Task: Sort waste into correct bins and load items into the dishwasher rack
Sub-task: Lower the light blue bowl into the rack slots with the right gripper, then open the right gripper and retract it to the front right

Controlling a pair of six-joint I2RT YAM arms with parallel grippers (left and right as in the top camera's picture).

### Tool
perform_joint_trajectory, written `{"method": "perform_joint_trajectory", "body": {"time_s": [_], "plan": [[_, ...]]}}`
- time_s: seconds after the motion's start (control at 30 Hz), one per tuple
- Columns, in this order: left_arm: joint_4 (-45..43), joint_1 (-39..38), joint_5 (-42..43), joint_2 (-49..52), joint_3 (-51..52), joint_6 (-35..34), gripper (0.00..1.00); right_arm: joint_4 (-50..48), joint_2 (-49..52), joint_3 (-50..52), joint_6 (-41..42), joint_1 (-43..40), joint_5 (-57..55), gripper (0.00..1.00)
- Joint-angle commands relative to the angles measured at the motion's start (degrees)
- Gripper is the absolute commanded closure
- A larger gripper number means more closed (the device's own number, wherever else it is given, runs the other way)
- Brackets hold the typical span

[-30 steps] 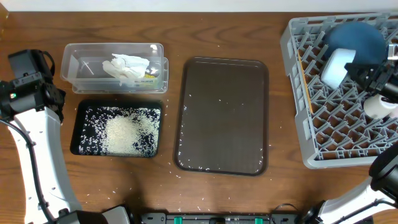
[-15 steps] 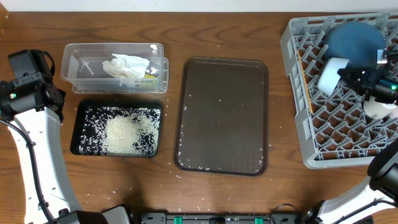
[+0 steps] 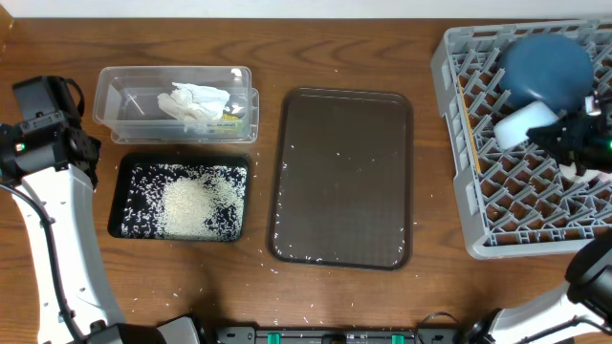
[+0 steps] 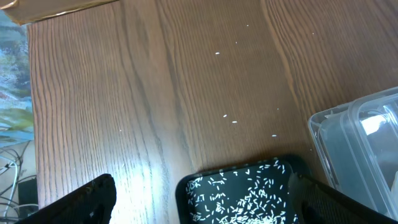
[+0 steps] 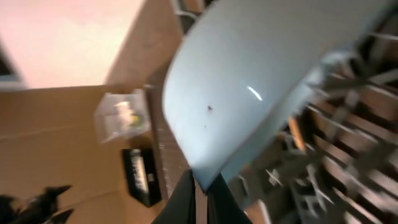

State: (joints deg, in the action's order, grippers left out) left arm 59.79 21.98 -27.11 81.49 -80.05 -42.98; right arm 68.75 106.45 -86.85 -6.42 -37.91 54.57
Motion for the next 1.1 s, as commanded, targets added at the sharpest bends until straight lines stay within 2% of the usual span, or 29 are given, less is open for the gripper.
{"method": "perform_joint_trajectory", "body": {"time_s": [0.0, 0.03, 0.1, 0.23, 0.27, 0.4, 0.6, 0.67, 0.7, 0.77, 0.9, 1.07], "plan": [[0.2, 0.2, -0.3, 0.2, -0.2, 0.7, 0.09, 1.3, -6.8, -0.1, 4.8, -0.9, -12.7, 0.92], [0.2, 0.2, -0.3, 0.2, -0.2, 0.7, 0.09, 1.9, -8.5, -0.1, 5.5, -0.9, -14.9, 0.89], [0.2, 0.2, -0.3, 0.2, -0.2, 0.7, 0.09, 3.1, -11.8, -0.1, 7.1, -0.8, -19.2, 0.73], [0.2, 0.2, -0.3, 0.2, -0.2, 0.7, 0.09, 5.0, -18.1, -0.1, 10.8, -0.8, -25.7, 0.49], [0.2, 0.2, -0.3, 0.2, -0.2, 0.7, 0.09, 5.3, -19.4, -0.1, 11.1, -0.8, -26.0, 0.47], [0.2, 0.2, -0.3, 0.2, -0.2, 0.7, 0.09, 6.3, -24.2, -0.1, 11.8, -0.8, -26.0, 0.47], [0.2, 0.2, -0.3, 0.2, -0.2, 0.7, 0.09, 5.3, -29.3, -0.1, 12.0, -0.4, -26.0, 0.53], [0.2, 0.2, -0.3, 0.2, -0.2, 0.7, 0.09, 4.4, -30.2, -0.1, 12.0, 0.3, -26.0, 0.59], [0.2, 0.2, -0.3, 0.2, -0.2, 0.7, 0.09, 4.6, -30.5, -0.1, 12.0, 0.7, -25.4, 0.65], [0.2, 0.2, -0.3, 0.2, -0.2, 0.7, 0.09, 5.8, -31.3, -0.1, 12.0, 1.7, -24.5, 0.69], [0.2, 0.2, -0.3, 0.2, -0.2, 0.7, 0.09, 9.9, -34.4, -0.1, 11.2, 3.8, -24.1, 0.68], [0.2, 0.2, -0.3, 0.2, -0.2, 0.7, 0.09, 19.1, -42.4, 0.1, 2.5, 7.8, -21.7, 0.64]]}}
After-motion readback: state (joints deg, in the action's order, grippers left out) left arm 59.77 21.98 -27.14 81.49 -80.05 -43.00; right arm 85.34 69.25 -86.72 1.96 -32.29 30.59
